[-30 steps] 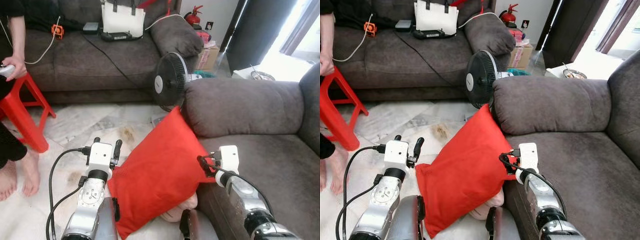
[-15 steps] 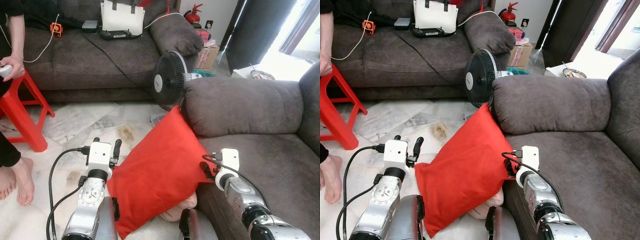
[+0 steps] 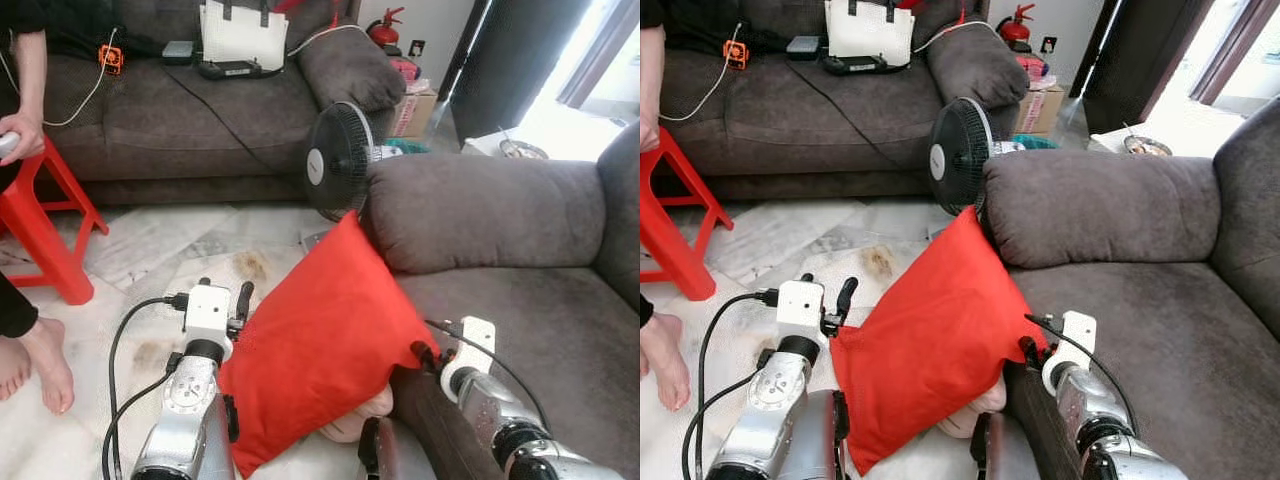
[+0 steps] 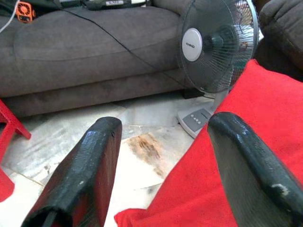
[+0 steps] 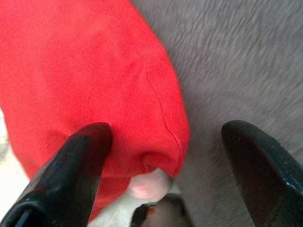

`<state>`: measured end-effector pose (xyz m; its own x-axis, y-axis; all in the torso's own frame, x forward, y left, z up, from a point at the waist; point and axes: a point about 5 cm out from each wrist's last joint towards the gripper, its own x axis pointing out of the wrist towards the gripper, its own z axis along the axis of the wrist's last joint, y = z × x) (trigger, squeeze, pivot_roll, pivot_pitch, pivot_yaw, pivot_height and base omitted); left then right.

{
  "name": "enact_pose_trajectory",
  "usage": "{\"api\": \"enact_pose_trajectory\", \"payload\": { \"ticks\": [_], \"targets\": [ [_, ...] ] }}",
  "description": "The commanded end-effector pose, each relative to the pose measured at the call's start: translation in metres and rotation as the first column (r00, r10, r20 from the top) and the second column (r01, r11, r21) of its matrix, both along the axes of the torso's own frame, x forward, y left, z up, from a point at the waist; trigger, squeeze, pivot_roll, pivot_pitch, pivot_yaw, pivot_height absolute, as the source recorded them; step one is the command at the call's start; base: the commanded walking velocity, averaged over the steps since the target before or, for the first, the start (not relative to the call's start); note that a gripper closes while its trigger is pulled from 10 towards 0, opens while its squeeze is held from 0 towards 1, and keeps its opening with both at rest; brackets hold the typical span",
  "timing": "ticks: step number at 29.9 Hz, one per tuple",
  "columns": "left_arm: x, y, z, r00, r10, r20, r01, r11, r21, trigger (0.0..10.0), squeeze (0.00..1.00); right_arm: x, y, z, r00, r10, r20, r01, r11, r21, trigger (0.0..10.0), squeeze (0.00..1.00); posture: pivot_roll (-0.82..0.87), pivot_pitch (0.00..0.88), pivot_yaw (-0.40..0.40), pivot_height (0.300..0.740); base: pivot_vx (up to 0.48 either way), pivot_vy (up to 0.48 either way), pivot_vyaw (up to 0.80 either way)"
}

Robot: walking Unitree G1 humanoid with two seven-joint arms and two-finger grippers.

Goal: Move the pillow to the sofa from floor

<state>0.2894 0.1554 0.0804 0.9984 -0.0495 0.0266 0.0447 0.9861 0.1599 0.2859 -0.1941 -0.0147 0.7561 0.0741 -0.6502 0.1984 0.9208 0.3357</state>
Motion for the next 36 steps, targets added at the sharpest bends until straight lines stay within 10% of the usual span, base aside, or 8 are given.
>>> {"api": "enact_pose_trajectory", "payload": {
  "ticks": [1,18,36],
  "targets": [
    [0.001,-0.004,0.001,1.000,-0.020,-0.006,0.020,1.000,-0.013,10.0,0.00,-0.002,-0.001,-0.002,1.000,-0.016,-0.014,0.017,0.999,0.037,10.0,0.00,0.14,0.052,-0.163,0.562,0.000,0.000,0.00],
    [0.001,-0.002,-0.002,1.000,-0.004,-0.026,0.002,0.997,-0.076,10.0,0.00,0.013,0.008,0.012,0.977,-0.192,0.098,0.154,0.940,0.303,10.0,0.00,0.15,0.063,-0.159,0.562,0.000,0.000,0.00],
    [-0.003,-0.009,-0.001,1.000,-0.015,-0.015,0.014,0.998,-0.066,10.0,0.00,0.015,0.020,0.015,0.972,-0.145,0.186,0.085,0.951,0.298,10.0,0.00,0.15,0.093,-0.172,0.562,0.000,0.000,0.00]
  ]
}}
